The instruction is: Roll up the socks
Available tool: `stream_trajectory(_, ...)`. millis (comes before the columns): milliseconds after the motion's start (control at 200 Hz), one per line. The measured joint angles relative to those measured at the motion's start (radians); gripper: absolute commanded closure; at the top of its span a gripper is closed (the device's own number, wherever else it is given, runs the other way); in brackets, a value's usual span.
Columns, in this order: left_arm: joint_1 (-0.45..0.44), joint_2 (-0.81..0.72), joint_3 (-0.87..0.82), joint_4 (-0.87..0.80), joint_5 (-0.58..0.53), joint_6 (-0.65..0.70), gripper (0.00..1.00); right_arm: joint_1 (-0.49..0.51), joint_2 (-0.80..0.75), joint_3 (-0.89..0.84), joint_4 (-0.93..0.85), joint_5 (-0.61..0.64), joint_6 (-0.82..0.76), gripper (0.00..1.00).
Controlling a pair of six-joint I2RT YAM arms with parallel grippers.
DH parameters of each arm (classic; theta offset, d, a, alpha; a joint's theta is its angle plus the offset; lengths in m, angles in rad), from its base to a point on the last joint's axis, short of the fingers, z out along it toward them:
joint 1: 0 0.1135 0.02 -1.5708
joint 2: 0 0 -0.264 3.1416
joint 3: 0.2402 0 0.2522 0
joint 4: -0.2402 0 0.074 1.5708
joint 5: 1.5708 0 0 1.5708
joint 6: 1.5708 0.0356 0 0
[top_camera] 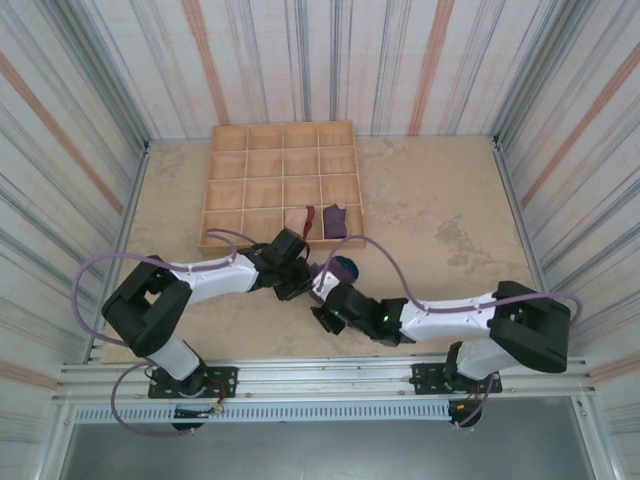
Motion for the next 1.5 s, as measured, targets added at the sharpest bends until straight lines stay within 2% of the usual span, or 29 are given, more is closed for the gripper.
stream_trajectory(245,0.008,-0.014,-0.015,-0.015,0.029,0.007,0.99,0.120,0.242,0.023,0.143,0.320,-0.185,0.37)
stream_trajectory(366,0.008,-0.019,-0.024,-0.010,0.039,0.006,0.99,0.135,0.352,0.084,0.234,0.413,-0.264,0.40)
stream_trajectory(531,0.013,-0.047,-0.053,-0.008,0.047,0.006,0.99,0.137,0.438,0.135,0.300,0.472,-0.329,0.50)
stream_trajectory(556,0.016,-0.051,-0.058,-0.008,0.048,0.006,0.99,0.137,0.444,0.138,0.304,0.478,-0.332,0.53)
stream_trajectory(651,0.033,-0.071,-0.076,-0.007,0.051,0.006,0.98,0.130,0.462,0.148,0.313,0.481,-0.340,0.80)
stream_trajectory(721,0.042,-0.084,-0.085,-0.005,0.048,0.007,0.90,0.128,0.469,0.156,0.314,0.473,-0.336,1.00)
stream_trajectory(802,0.050,-0.096,-0.097,0.000,0.043,0.009,0.73,0.124,0.468,0.161,0.309,0.452,-0.314,1.00)
stream_trajectory(852,0.051,-0.101,-0.103,-0.002,0.039,0.004,0.54,0.118,0.460,0.160,0.301,0.433,-0.299,1.00)
stream_trajectory(892,0.055,-0.106,-0.109,-0.003,0.037,0.001,0.43,0.108,0.444,0.154,0.296,0.403,-0.282,1.00)
stream_trajectory(972,0.060,-0.120,-0.115,-0.005,0.030,-0.007,0.32,0.079,0.391,0.120,0.305,0.289,-0.246,1.00)
stream_trajectory(1137,0.071,-0.178,-0.116,-0.054,0.019,-0.002,0.25,-0.014,0.304,0.024,0.376,0.079,-0.145,1.00)
stream_trajectory(1277,0.077,-0.245,-0.116,-0.106,0.013,0.008,0.23,-0.121,0.291,-0.043,0.477,-0.032,-0.052,1.00)
stream_trajectory(1498,0.080,-0.301,-0.116,-0.134,0.012,0.011,0.24,-0.201,0.290,-0.076,0.550,-0.175,0.046,1.00)
